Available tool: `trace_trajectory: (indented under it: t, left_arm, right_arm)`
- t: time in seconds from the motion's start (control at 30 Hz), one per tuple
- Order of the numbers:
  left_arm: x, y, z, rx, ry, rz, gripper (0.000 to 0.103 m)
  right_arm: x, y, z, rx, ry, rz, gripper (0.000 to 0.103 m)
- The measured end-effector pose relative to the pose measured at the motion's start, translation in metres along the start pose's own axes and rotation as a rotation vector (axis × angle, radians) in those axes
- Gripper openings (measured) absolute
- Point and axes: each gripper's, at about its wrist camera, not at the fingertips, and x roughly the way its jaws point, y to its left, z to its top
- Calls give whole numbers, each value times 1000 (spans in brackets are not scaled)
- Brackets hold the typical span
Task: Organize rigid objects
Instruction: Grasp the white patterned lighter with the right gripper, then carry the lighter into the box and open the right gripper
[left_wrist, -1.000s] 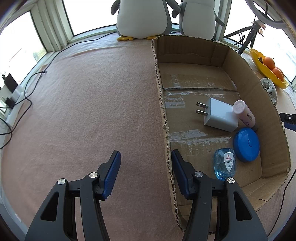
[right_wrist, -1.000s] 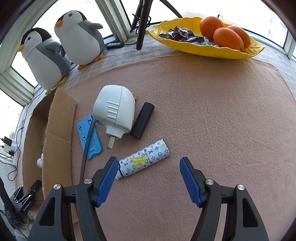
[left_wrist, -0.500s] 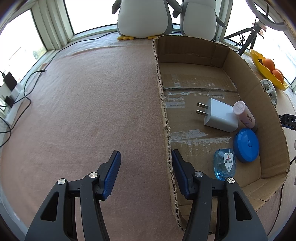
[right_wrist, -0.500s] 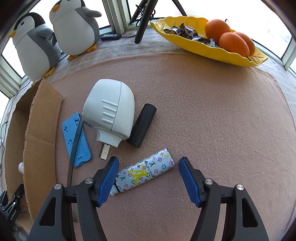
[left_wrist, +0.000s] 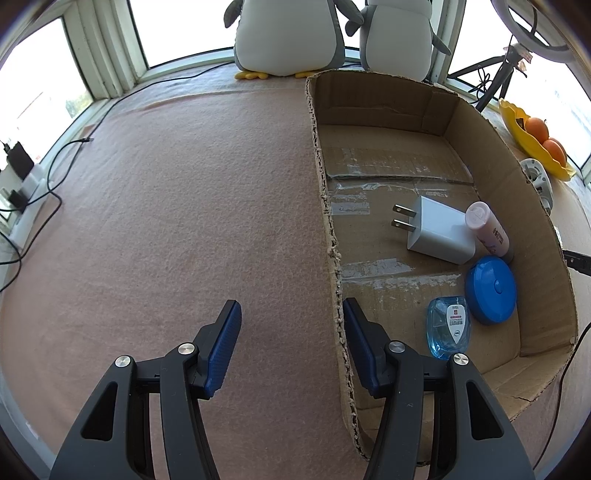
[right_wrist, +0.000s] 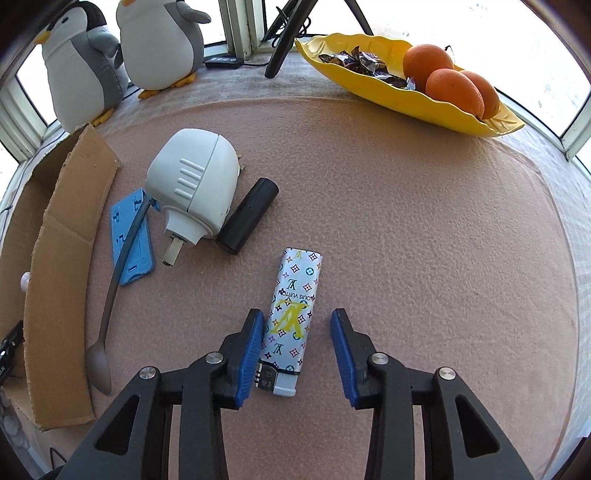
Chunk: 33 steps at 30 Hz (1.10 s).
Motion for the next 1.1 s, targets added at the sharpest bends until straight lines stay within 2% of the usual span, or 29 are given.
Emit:
trace_trajectory:
  t: [0.07, 0.37, 0.73, 1.1]
  left_arm:
    - [0, 0, 0, 0, 0, 0, 56]
    - [0, -1, 0, 0, 0, 0, 56]
    - [-1, -1, 0, 1, 0, 2, 56]
    - [-1, -1, 1, 3, -1, 2, 56]
  right_arm:
    - [-1, -4, 0, 5, 2, 5, 21]
    - [-2, -9, -2, 25, -11, 44, 21]
    - [-25, -2, -12, 41, -68, 92, 21]
    - [-59, 42, -7, -33, -152, 177, 21]
